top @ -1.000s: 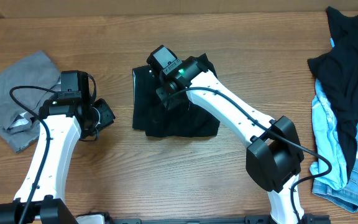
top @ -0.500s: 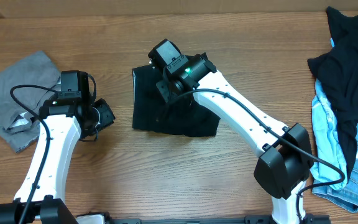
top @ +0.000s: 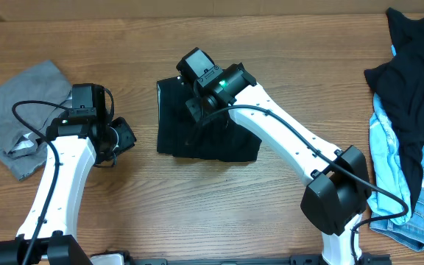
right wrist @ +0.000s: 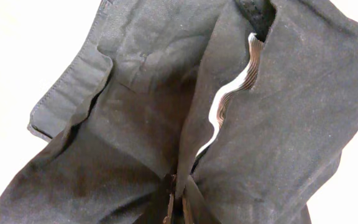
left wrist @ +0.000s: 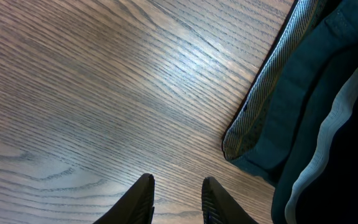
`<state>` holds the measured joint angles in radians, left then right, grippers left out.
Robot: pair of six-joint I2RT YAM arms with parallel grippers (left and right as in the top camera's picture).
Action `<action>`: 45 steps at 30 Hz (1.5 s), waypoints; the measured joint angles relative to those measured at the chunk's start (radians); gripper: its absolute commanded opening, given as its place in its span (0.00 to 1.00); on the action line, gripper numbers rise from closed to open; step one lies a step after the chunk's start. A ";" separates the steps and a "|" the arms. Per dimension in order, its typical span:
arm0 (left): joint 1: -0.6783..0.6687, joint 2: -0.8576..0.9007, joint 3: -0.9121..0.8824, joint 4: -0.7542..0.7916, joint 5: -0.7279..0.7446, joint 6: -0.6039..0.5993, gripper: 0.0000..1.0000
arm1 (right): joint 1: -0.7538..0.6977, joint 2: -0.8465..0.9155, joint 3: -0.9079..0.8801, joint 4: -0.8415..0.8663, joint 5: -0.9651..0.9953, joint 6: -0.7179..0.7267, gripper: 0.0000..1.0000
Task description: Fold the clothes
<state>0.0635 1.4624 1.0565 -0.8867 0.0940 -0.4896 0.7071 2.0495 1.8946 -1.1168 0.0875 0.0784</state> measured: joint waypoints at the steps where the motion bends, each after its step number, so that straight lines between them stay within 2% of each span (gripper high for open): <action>1: 0.000 0.000 0.000 0.000 0.000 0.000 0.29 | 0.000 0.000 0.000 0.000 -0.003 0.000 0.09; 16: 0.000 0.000 0.000 0.000 0.000 0.000 0.29 | 0.000 0.000 0.000 -0.002 -0.006 0.000 0.13; 17: 0.000 0.000 0.000 0.000 0.000 0.000 0.29 | 0.000 0.000 0.000 -0.002 -0.006 0.000 0.16; 18: 0.000 0.000 0.000 0.000 0.000 0.000 0.29 | 0.000 0.000 0.000 -0.002 -0.006 0.000 0.25; 19: 0.000 0.000 0.000 0.000 0.000 0.000 0.29 | 0.000 0.000 0.000 -0.003 -0.007 0.000 0.27; 21: 0.000 0.000 0.000 0.000 0.000 0.000 0.29 | 0.000 0.000 0.000 -0.005 -0.035 0.000 0.49; 23: 0.000 0.000 0.000 0.000 0.000 0.000 0.29 | 0.000 0.000 0.000 0.015 -0.089 0.003 0.55; 27: 0.000 0.000 0.000 0.000 0.000 0.000 0.29 | 0.002 0.026 -0.005 0.138 -0.136 0.019 0.66; 29: 0.000 0.000 0.000 0.000 0.000 0.000 0.29 | 0.002 0.092 -0.006 0.222 -0.115 0.026 0.68; 30: 0.000 0.000 0.000 0.000 0.000 0.000 0.29 | 0.002 0.128 -0.012 0.246 -0.095 0.026 0.74; 36: 0.000 0.000 0.000 0.000 0.000 0.000 0.30 | 0.002 0.224 -0.025 0.272 0.119 0.128 0.76; 38: 0.000 0.000 0.000 0.000 0.000 0.000 0.30 | 0.002 0.224 -0.025 0.270 0.145 0.139 0.75; 42: 0.000 0.000 0.000 0.000 0.000 0.000 0.30 | 0.002 0.224 -0.025 0.265 0.158 0.158 0.52; 43: 0.000 0.000 0.000 0.000 0.000 0.000 0.30 | 0.002 0.224 -0.025 0.260 0.160 0.158 0.38; 44: 0.000 0.000 0.000 0.000 0.000 0.000 0.30 | 0.002 0.224 -0.025 0.256 0.161 0.156 0.17; 45: 0.000 0.000 0.000 0.000 0.000 0.000 0.30 | 0.002 0.224 -0.025 0.248 0.163 0.157 0.04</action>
<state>0.0635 1.4620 1.0565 -0.8871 0.0940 -0.4896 0.7086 2.2734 1.8694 -0.8684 0.2504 0.2352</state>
